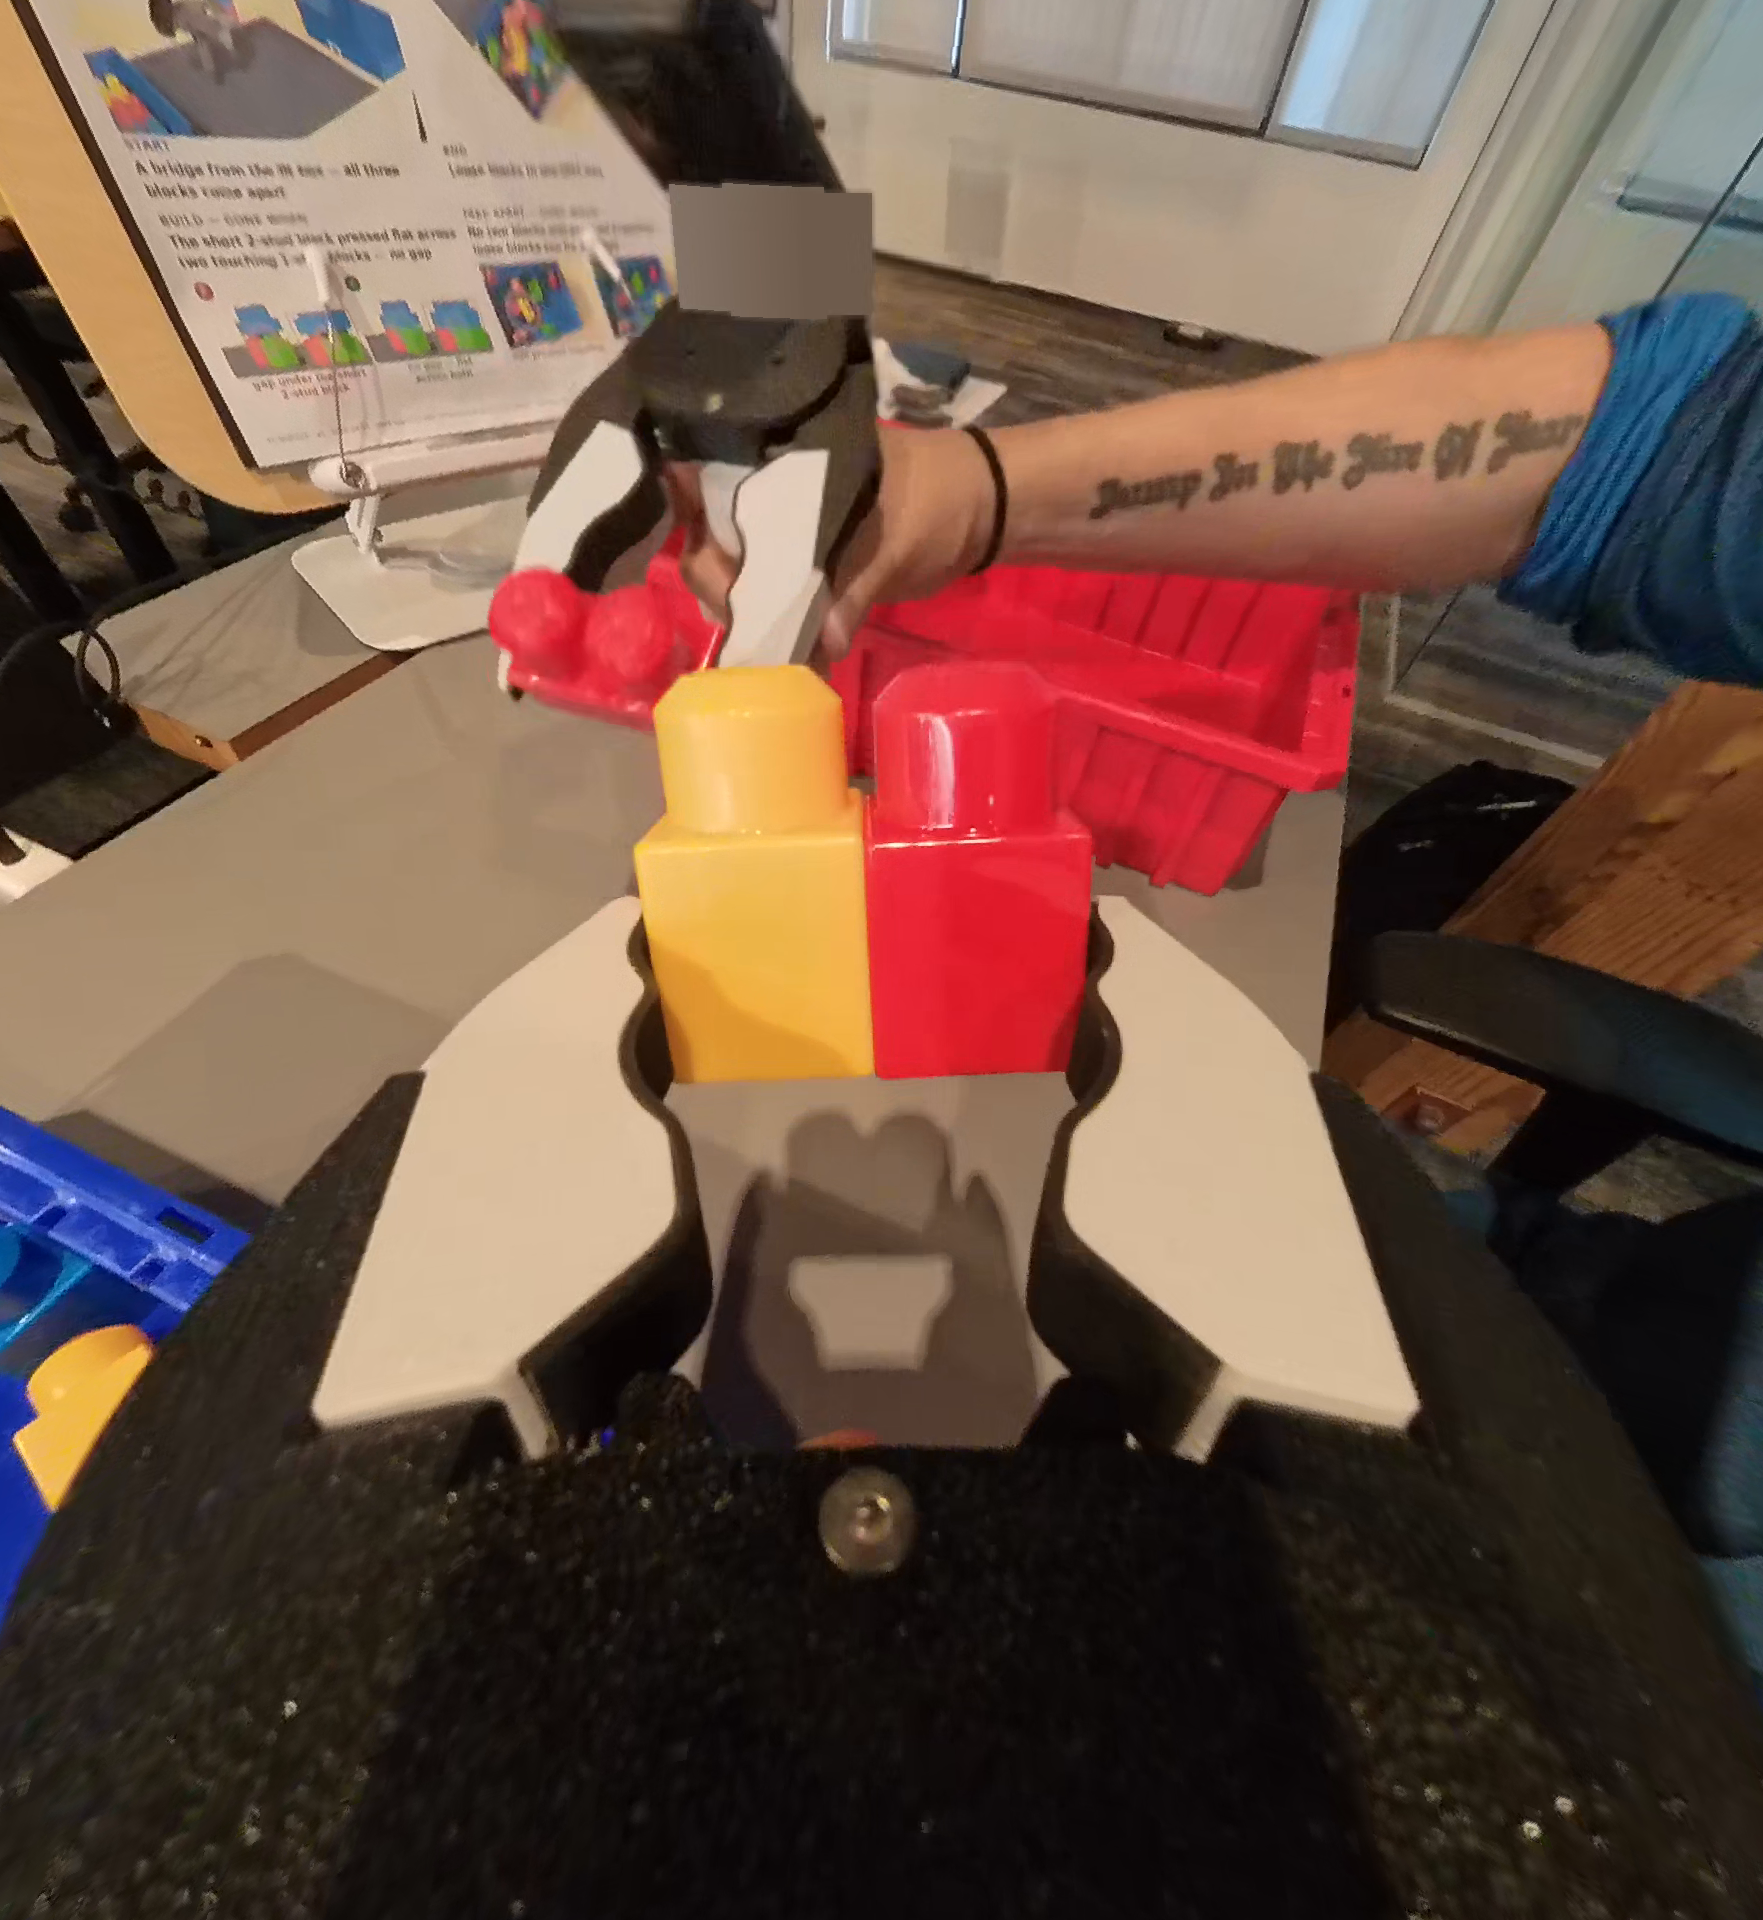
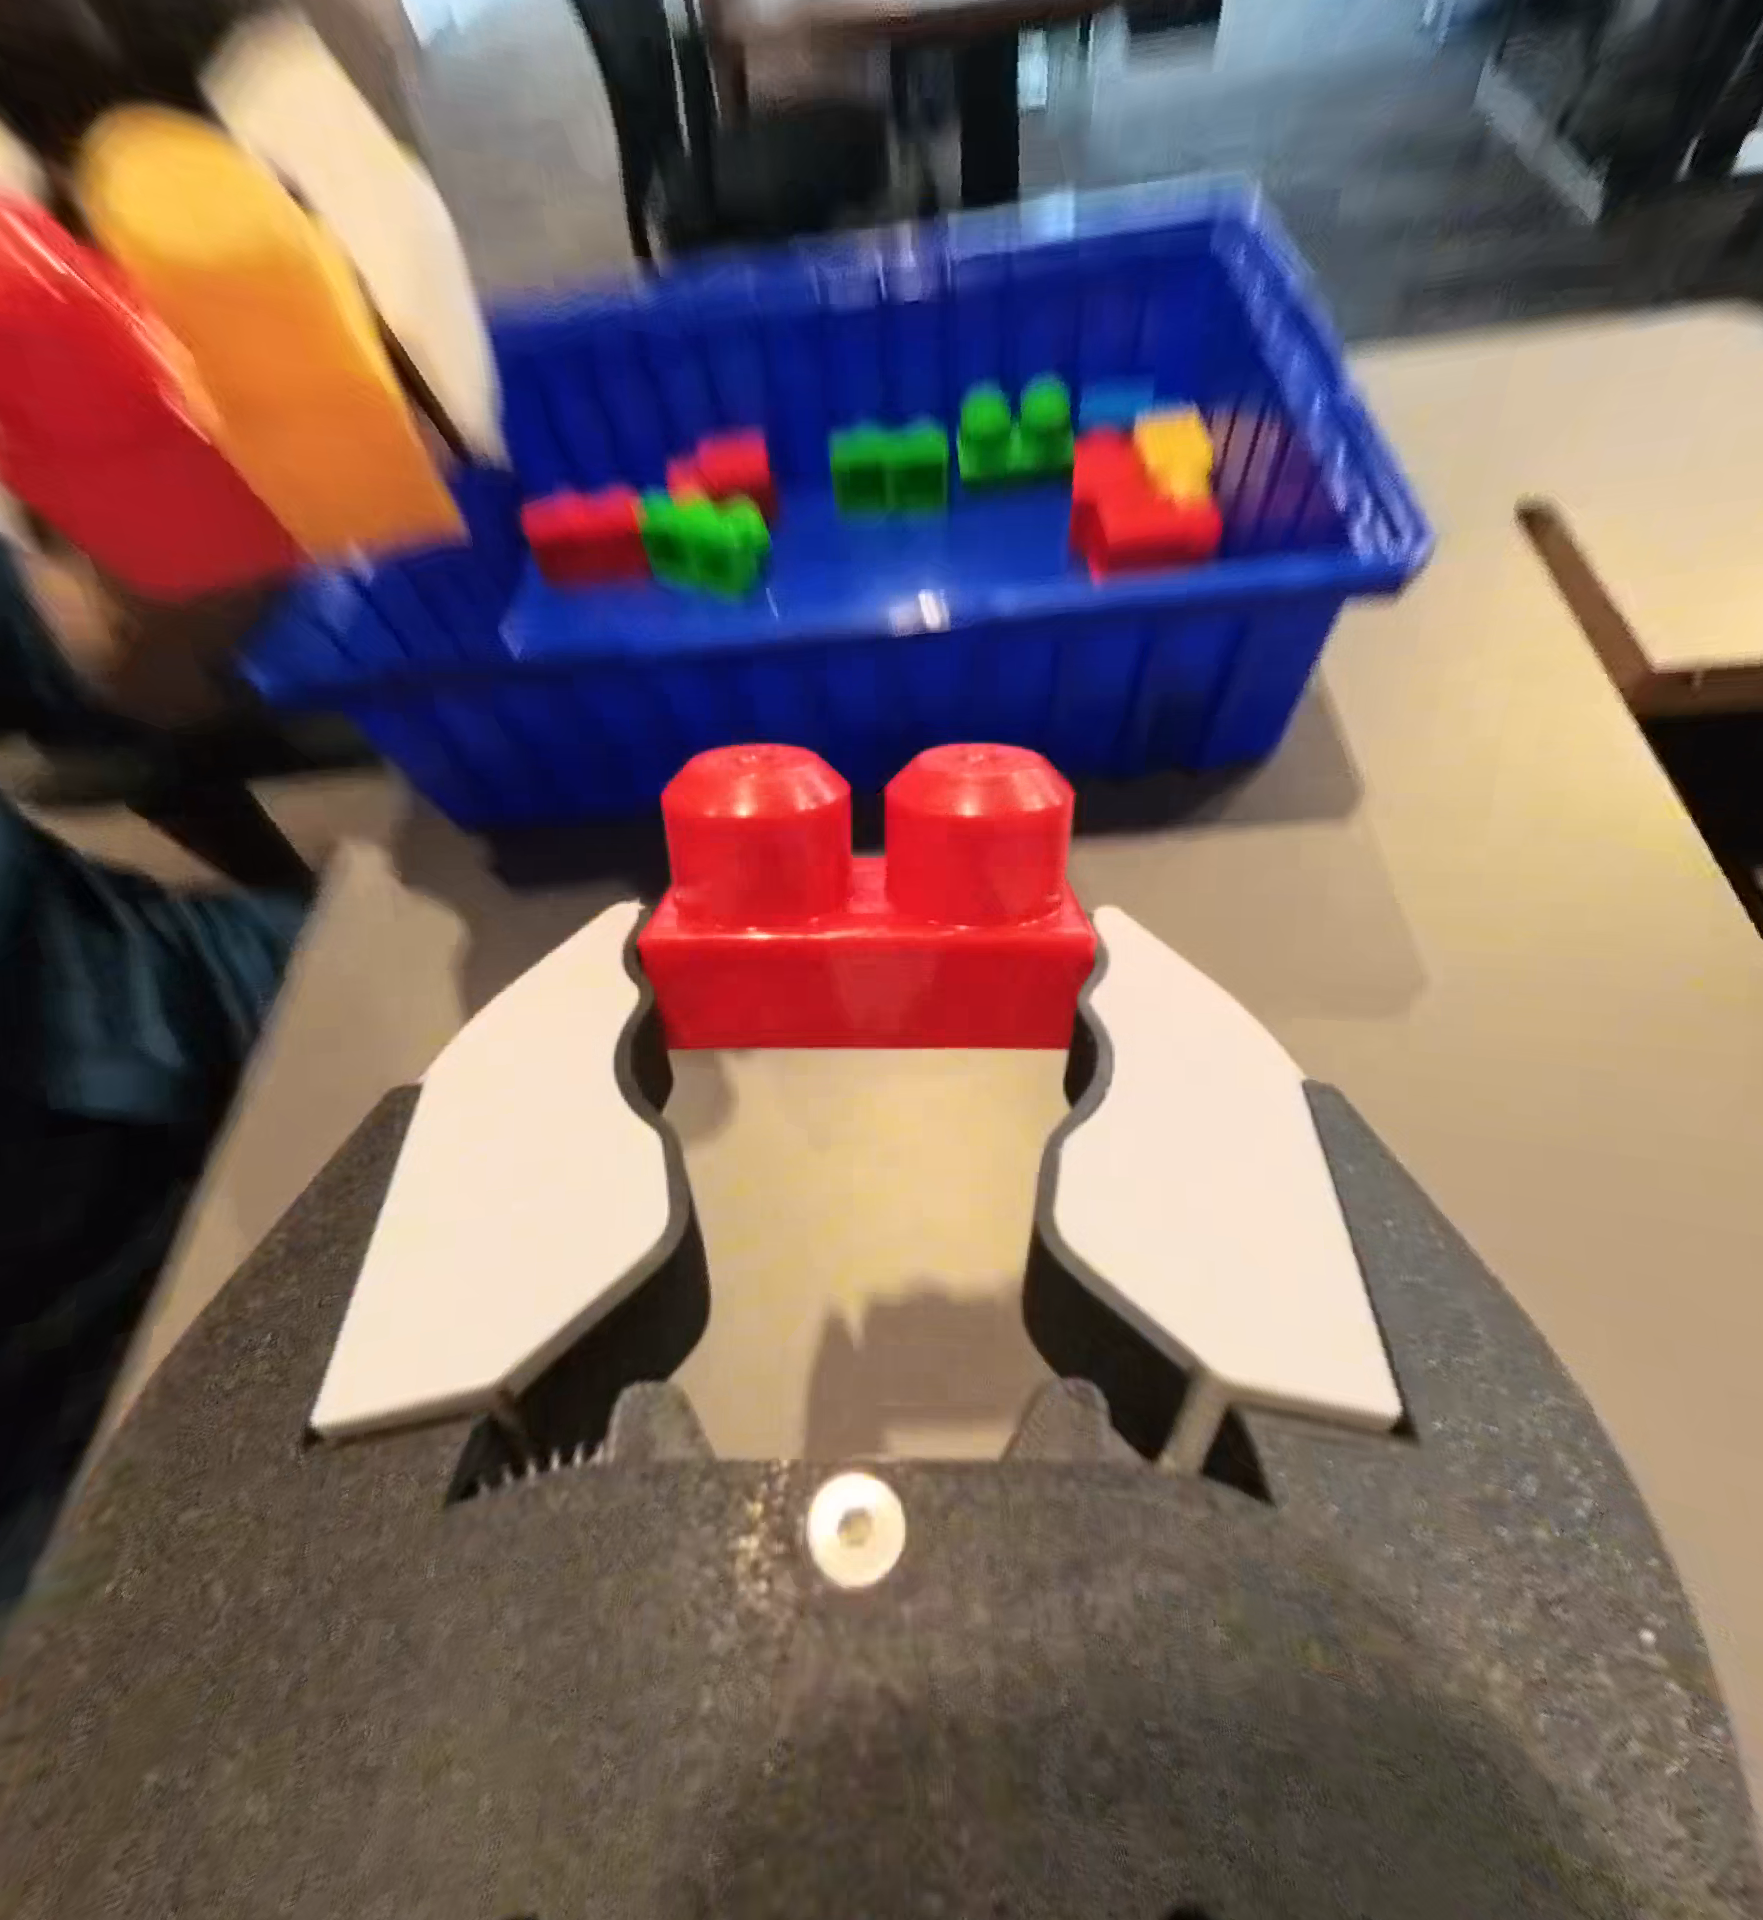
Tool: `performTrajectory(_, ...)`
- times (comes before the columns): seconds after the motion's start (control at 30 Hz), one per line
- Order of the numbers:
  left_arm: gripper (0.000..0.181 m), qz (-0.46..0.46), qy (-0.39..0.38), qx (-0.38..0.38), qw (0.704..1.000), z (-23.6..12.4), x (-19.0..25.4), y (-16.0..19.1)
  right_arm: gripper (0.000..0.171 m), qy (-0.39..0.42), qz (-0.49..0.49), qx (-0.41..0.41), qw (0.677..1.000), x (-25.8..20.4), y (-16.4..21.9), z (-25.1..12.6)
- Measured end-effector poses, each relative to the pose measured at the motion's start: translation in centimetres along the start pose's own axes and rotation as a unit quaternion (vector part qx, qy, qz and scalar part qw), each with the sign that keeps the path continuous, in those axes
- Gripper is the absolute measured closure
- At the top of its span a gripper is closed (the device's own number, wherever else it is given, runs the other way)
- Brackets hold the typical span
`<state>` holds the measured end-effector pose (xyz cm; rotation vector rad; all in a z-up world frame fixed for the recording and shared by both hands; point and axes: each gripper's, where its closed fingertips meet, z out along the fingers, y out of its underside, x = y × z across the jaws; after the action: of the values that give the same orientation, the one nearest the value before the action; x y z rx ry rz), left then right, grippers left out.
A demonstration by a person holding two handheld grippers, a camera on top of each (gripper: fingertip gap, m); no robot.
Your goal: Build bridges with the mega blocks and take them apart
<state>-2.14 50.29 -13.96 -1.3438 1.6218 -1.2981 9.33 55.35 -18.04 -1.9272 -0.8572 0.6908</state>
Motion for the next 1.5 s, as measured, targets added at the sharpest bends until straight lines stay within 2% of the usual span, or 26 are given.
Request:
performTrajectory(0.1,0.106,-0.008,0.004,0.031,0.999,0.0,0.5,-1.0,0.096,-0.036,0.049,0.153,0.986,-2.6,-4.6,-2.8)
performTrajectory(0.23,0.106,-0.026,0.016,0.076,0.997,0.0,1.1,-2.2,0.096,-0.076,0.101,0.336,0.933,-5.2,-8.5,-7.3)
performTrajectory(0.33,0.106,-0.037,0.028,0.096,0.994,0.0,1.6,-2.7,0.096,-0.080,0.108,0.403,0.905,-6.2,-9.0,-9.3)
performTrajectory(0.63,0.106,-0.037,0.058,0.097,0.993,1.5,3.3,-3.1,0.096,-0.066,0.063,0.391,0.916,-9.1,-9.6,-9.2)
performTrajectory(1.0,0.106,-0.041,0.079,0.092,0.992,2.6,4.2,-2.6,0.096,-0.102,0.023,0.332,0.938,-13.5,-11.2,-3.4)
performTrajectory(1.5,0.107,-0.037,0.070,0.108,0.991,2.2,3.9,-2.9,0.096,-0.125,0.033,0.352,0.927,-14.5,-11.5,-0.4)
